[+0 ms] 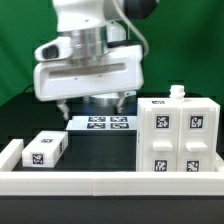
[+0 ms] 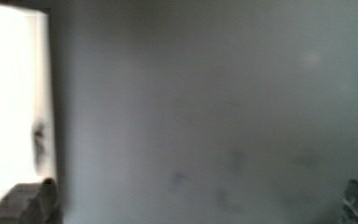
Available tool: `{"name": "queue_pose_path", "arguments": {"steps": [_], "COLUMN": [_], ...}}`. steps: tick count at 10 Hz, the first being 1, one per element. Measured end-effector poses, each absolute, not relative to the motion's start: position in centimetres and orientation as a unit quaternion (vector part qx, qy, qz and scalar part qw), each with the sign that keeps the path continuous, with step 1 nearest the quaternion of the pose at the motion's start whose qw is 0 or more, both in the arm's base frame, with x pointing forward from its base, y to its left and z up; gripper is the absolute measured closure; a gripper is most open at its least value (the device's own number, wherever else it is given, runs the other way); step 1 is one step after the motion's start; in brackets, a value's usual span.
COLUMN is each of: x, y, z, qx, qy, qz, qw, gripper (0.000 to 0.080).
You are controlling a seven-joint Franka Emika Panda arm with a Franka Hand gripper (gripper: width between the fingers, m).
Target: Assemble cabinet
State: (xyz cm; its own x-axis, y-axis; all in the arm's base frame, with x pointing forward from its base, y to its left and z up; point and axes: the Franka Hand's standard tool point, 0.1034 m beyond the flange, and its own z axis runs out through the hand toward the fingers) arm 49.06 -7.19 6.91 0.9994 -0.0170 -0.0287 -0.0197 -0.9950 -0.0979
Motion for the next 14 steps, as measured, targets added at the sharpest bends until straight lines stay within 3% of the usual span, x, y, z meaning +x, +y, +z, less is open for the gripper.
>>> {"name": "queue_pose_path", "arguments": {"steps": [4,8,14], "x": [48.5,48.5,48.6], "y": [-11.7,-11.7,-14.6], "z": [5.5,5.5,3.8], "qx": [-0.999,-0.999,-0.999], "qy": [0.018,0.016,0.028], "qz": [0.019,0.020,0.021], "qw": [0.039,0.039,0.027], "gripper": [0.0002,0.0002,0.0002]}}
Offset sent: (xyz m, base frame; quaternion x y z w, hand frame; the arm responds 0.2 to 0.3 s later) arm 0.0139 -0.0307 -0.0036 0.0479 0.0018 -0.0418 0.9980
